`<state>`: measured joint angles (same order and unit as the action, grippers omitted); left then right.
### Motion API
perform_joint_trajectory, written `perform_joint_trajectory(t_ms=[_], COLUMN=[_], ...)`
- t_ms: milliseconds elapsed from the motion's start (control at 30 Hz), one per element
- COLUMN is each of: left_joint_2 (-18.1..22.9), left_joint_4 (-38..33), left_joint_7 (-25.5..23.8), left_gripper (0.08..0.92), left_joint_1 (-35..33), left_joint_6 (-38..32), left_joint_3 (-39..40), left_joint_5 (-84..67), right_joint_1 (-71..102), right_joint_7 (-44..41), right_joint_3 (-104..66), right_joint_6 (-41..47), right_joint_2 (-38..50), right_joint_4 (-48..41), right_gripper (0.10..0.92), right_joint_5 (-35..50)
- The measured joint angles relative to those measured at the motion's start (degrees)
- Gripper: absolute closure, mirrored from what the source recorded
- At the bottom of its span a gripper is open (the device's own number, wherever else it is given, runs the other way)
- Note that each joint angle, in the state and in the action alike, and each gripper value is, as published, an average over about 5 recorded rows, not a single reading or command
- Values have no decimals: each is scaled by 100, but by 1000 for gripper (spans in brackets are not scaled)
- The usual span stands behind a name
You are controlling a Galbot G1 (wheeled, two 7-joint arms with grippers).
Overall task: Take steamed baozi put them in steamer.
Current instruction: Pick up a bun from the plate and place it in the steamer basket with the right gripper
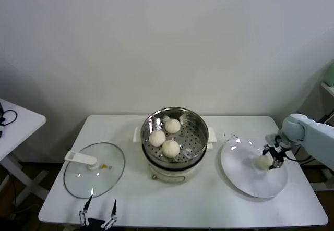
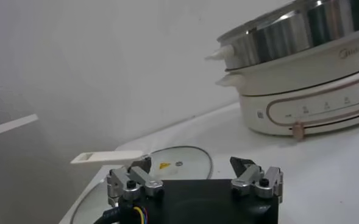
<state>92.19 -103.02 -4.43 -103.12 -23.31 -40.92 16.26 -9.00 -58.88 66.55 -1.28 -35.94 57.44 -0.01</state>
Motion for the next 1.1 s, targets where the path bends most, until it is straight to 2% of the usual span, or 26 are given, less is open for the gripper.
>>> perform_joint_trajectory(t_ms=[300, 767, 1100], left_joint_2=[0, 0, 0], left_joint_4=[-39, -68, -88], left_joint_7=[1, -3, -6], left_gripper=[177, 177, 177], left_joint_1=[-2, -17, -27], left_joint_6=[-7, -18, -23], left_joint_3=[-13, 33, 34], left_joint_5=[-3, 6, 4], right_joint_1=[-830, -3598, -4314], right_joint_7=[3, 38, 216], right_joint_3=[712, 2598, 2755], right_joint_6=[87, 555, 1038], right_joint_2=[65, -414, -956], right_joint_4=[440, 1821, 2536], right_gripper=[380, 381, 380], right_joint_5=[390, 2140, 2918])
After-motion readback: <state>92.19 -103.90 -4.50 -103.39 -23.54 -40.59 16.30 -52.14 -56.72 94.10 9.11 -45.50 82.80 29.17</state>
